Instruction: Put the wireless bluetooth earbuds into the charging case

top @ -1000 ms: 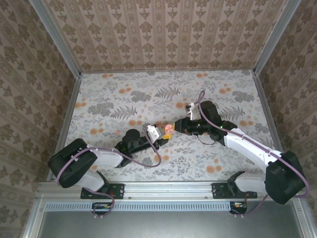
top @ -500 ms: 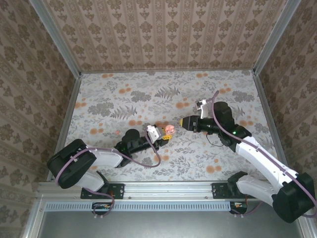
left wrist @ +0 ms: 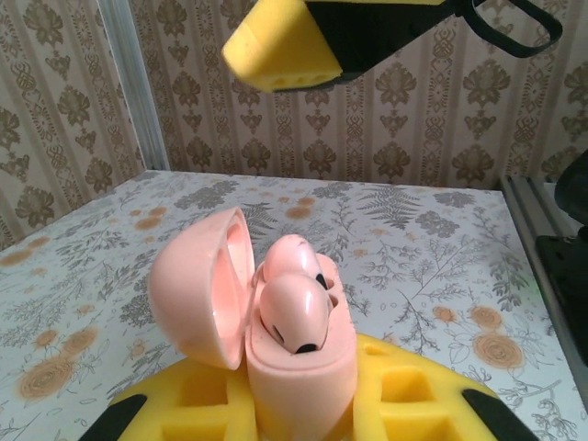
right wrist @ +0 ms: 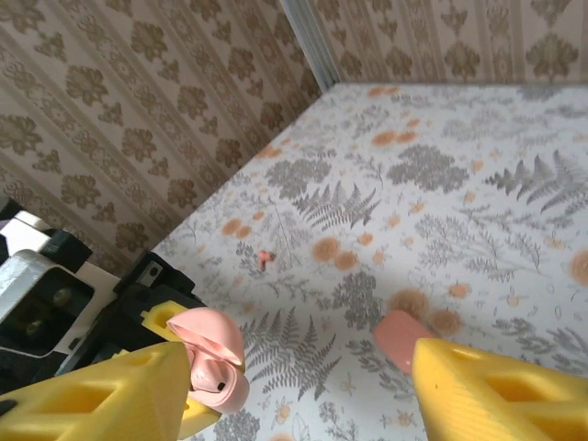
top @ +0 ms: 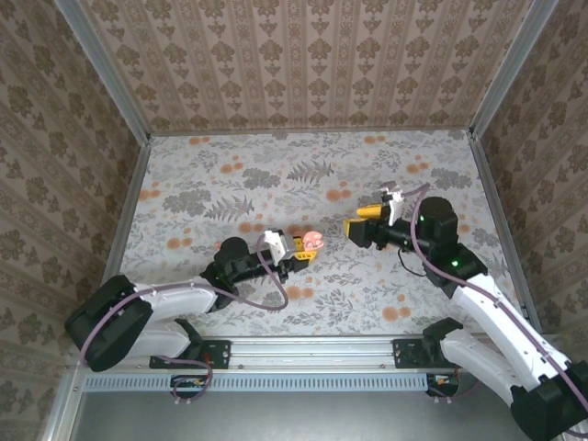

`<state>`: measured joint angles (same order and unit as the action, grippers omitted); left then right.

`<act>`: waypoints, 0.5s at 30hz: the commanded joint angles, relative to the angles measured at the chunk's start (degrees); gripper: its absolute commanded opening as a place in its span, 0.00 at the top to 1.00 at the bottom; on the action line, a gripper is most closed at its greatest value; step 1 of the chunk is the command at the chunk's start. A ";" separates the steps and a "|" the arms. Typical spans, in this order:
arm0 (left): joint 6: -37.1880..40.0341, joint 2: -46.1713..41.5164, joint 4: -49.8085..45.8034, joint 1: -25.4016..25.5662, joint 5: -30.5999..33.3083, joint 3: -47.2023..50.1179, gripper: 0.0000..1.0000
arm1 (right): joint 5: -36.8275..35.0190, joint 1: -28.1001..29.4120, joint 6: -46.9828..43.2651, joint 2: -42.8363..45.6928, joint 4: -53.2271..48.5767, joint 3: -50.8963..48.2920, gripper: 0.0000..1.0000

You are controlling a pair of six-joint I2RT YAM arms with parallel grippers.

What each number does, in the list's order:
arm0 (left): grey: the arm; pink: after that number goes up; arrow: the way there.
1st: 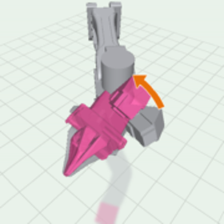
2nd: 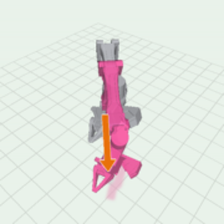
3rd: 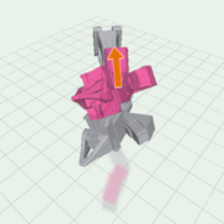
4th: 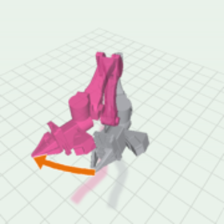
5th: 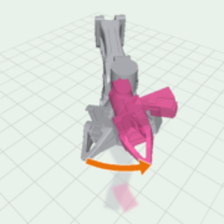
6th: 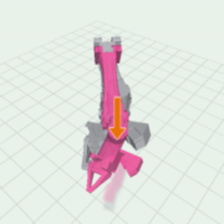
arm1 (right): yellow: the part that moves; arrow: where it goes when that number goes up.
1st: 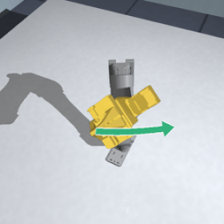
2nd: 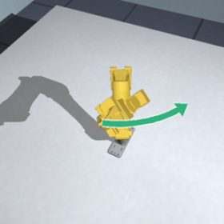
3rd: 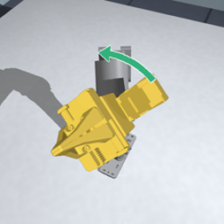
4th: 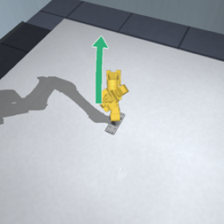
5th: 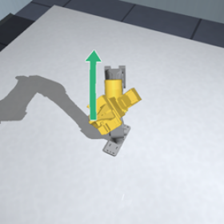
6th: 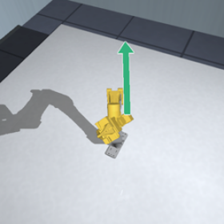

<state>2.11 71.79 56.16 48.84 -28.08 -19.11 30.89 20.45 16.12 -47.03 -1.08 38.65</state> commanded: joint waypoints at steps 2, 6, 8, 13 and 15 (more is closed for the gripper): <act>0.66 -4.11 -8.00 -1.60 -5.05 -0.90 0.89 | 3.16 -0.67 -5.25 3.45 6.64 -3.79 0.29; 1.77 -5.68 -10.98 -1.82 -6.61 -1.84 0.88 | 11.74 -0.73 -11.74 4.06 6.18 -3.57 0.27; 1.93 -5.61 -11.35 -1.98 -7.68 -2.23 0.88 | 15.09 -0.72 -16.26 3.55 3.07 -2.32 0.27; 2.20 -5.56 -12.87 -2.17 -11.26 -3.64 0.88 | 23.84 -0.55 -29.32 2.52 -0.08 -2.44 0.25; 2.12 -5.78 -12.90 -2.19 -11.85 -3.82 0.88 | 25.66 -0.40 -33.03 1.88 -2.30 -1.99 0.25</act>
<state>3.03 66.98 44.18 47.13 -36.25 -20.80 49.08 19.97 -6.66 -44.53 0.10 35.20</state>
